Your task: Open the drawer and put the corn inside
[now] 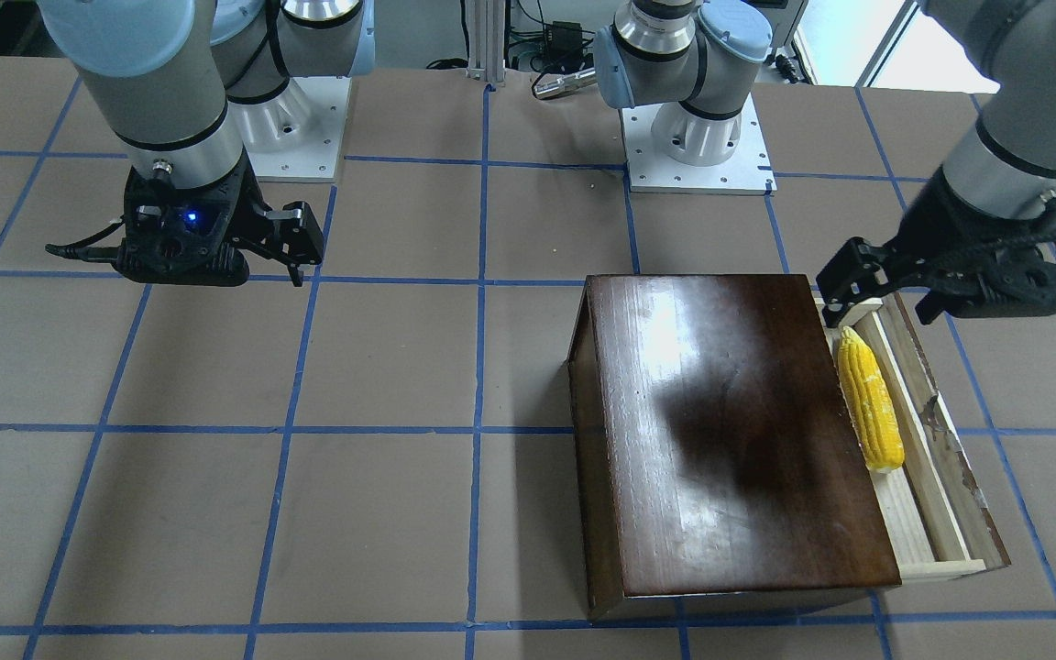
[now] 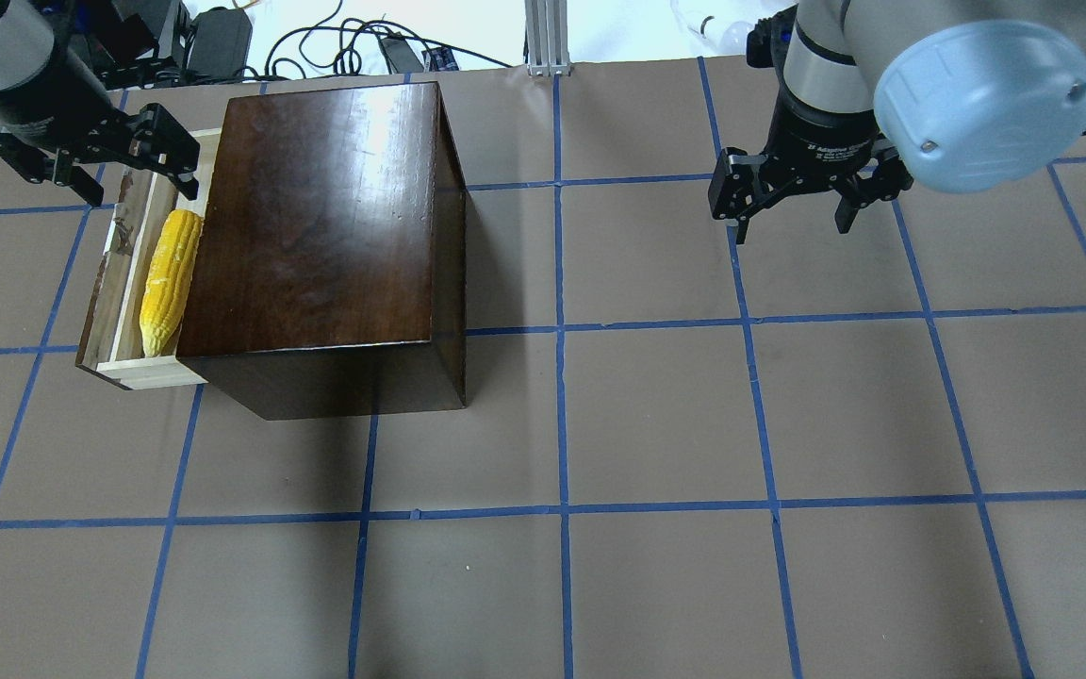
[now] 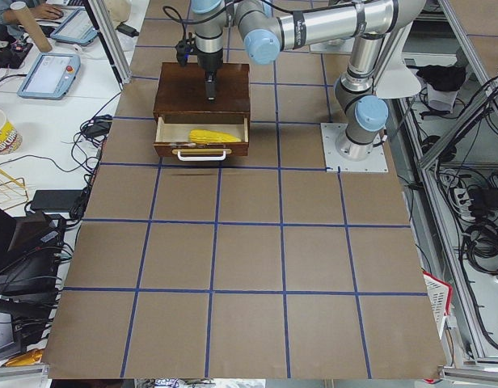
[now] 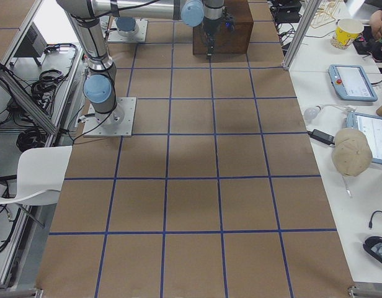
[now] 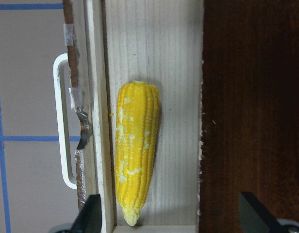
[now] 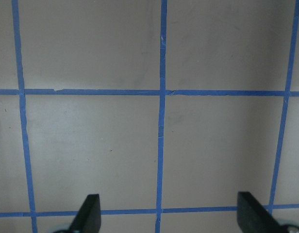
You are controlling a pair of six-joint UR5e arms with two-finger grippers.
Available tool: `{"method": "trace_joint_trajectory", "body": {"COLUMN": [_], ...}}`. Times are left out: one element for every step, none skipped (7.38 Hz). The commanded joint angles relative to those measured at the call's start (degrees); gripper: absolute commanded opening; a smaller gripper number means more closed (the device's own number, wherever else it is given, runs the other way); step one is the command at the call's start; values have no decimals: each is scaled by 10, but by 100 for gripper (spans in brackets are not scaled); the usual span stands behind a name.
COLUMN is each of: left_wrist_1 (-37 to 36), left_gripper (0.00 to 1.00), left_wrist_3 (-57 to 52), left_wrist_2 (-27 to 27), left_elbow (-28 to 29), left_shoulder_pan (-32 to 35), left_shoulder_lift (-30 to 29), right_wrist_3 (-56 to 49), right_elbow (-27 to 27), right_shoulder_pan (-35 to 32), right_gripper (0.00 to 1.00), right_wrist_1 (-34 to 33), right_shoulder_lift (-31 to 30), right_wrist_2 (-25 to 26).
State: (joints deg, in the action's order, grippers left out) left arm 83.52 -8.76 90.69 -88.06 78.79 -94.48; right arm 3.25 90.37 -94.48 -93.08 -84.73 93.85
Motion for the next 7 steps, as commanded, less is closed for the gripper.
{"method": "trace_joint_trajectory", "body": {"left_wrist_1": [27, 50, 71, 70, 71, 71, 74], "left_gripper": [100, 100, 100, 100, 100, 100, 100], "left_wrist_3": [46, 61, 69, 69, 69, 69, 69], "left_wrist_2": [3, 4, 4, -1, 0, 0, 0], "left_elbow": [-3, -1, -5, 0, 0, 0, -1], "left_shoulder_pan": [85, 114, 126, 128, 128, 128, 129], "left_shoulder_lift": [34, 46, 53, 56, 60, 59, 59], "right_wrist_3": [0, 0, 0, 0, 0, 0, 0], "right_elbow": [0, 1, 1, 0, 0, 0, 0], "right_shoulder_pan": [0, 0, 0, 0, 0, 0, 0], "right_gripper": [100, 100, 100, 100, 100, 100, 100], "right_wrist_1": [0, -1, 0, 0, 0, 0, 0], "right_shoulder_lift": [0, 0, 0, 0, 0, 0, 0], "right_wrist_2": [-2, -1, -1, -1, 0, 0, 0]}}
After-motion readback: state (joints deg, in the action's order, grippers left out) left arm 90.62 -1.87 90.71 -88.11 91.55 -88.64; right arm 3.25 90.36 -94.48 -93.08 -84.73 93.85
